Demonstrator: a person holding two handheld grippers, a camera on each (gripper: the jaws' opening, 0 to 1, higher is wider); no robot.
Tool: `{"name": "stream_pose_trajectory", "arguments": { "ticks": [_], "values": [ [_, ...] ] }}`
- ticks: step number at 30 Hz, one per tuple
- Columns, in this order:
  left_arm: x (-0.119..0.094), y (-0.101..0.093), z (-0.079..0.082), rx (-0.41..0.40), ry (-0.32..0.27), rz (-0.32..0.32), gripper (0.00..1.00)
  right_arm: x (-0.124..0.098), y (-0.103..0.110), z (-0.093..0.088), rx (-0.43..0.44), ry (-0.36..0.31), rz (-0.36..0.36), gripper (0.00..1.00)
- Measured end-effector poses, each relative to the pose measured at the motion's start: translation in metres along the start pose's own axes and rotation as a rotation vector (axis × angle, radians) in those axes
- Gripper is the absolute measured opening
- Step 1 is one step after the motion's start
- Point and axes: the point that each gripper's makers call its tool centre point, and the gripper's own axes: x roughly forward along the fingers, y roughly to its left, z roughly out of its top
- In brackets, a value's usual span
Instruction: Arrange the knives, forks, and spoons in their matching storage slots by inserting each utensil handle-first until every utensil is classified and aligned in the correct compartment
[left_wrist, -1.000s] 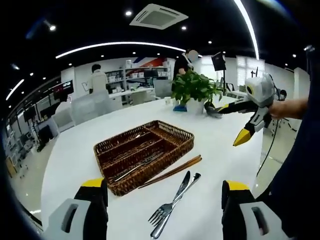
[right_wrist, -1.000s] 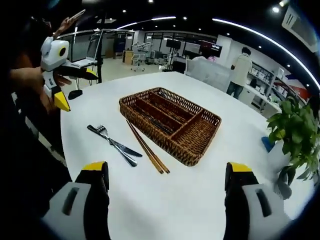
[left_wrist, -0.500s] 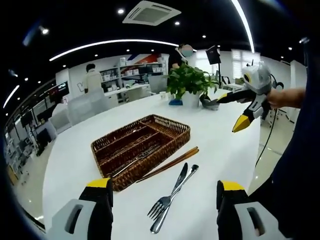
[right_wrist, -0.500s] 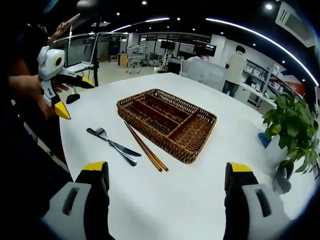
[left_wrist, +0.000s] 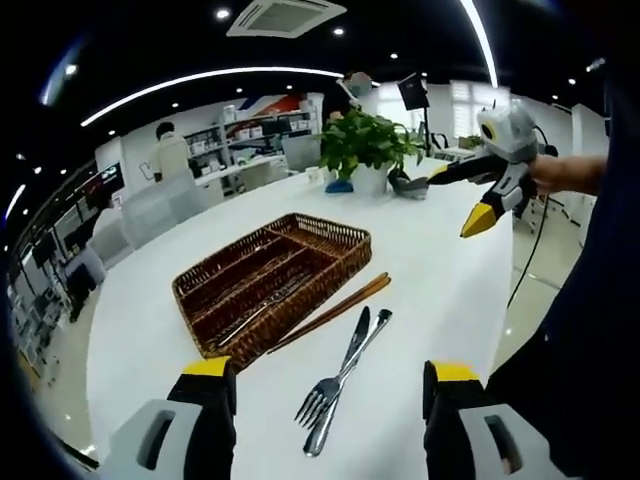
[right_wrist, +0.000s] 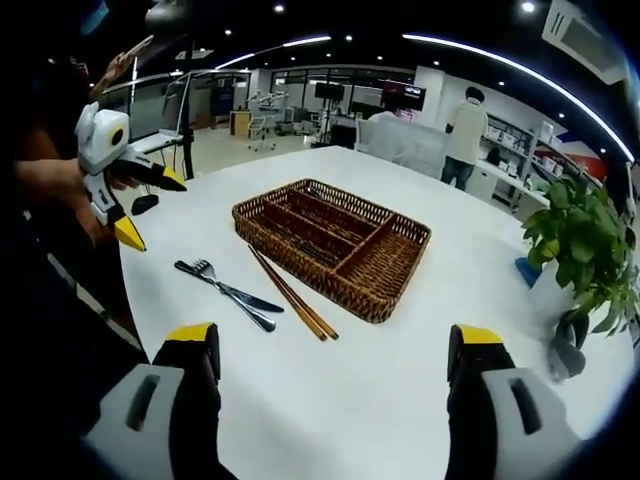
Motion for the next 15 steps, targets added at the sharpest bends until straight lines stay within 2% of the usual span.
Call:
{"name": "stream_pose_trajectory", "arguments": {
  "ticks": [2,8,11,15],
  "values": [
    [0.002,0.001,-0.006,0.030,0.049,-0.008,0.75,-0.001,0.000,0.000,0.008,-0.004,0.000,0.97],
    [0.007,0.002,-0.008,0.080,0.078,-0.041,0.69,-0.004,-0.002,-0.001,0.023,-0.006,-0.012,0.96],
    [0.010,0.002,-0.011,0.097,0.110,-0.065,0.64,-0.006,-0.003,-0.004,0.029,-0.003,-0.018,0.95],
    [0.017,0.000,-0.021,0.159,0.185,-0.128,0.58,-0.009,0.004,-0.006,0.046,-0.002,-0.014,0.95]
  ]
}}
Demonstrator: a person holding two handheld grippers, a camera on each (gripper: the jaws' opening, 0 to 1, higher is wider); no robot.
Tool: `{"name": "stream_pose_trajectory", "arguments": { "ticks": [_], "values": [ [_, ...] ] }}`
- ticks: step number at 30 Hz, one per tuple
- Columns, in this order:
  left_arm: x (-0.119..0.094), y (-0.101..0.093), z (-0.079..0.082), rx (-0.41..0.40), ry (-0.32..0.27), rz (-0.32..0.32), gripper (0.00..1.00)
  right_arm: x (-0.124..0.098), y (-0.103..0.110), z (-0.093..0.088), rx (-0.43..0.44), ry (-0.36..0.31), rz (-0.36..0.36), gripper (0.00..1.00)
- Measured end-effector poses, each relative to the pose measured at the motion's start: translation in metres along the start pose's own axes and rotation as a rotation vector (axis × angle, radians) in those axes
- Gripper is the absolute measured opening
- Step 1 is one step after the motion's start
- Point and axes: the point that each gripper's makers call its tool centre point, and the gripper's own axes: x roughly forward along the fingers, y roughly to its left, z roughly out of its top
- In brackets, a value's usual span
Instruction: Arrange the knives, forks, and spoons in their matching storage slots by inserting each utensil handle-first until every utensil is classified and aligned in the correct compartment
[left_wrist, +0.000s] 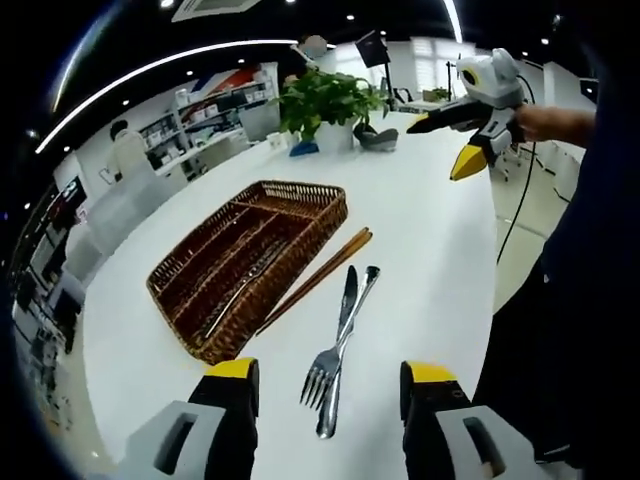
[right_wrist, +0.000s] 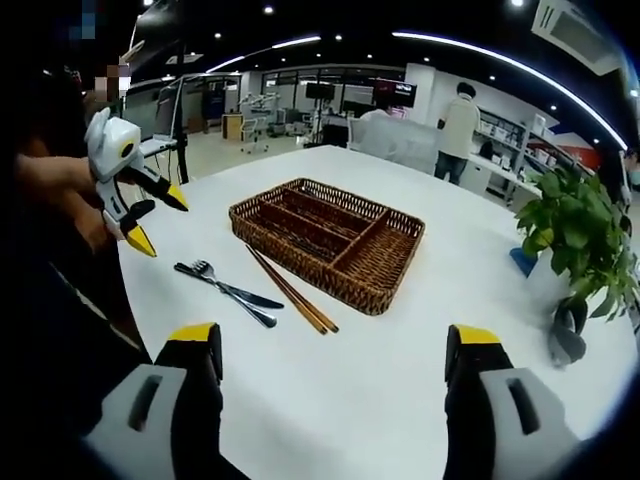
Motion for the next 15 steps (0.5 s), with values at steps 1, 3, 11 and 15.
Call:
{"name": "stream_pose_trajectory", "arguments": {
  "ticks": [1,3,11,15],
  "values": [
    [0.001,0.000,-0.001,0.005,0.009,-0.008,0.57,0.000,0.002,0.000,0.003,-0.002,0.003,0.95],
    [0.005,0.001,-0.002,0.026,0.023,-0.028,0.55,0.000,0.006,-0.001,0.007,-0.003,0.006,0.94],
    [0.021,0.003,-0.008,0.069,0.083,-0.115,0.48,0.001,0.014,-0.007,0.015,0.009,0.021,0.93],
    [0.028,0.006,-0.010,0.078,0.097,-0.139,0.47,0.000,0.013,-0.005,0.032,0.001,0.013,0.93]
  ]
}}
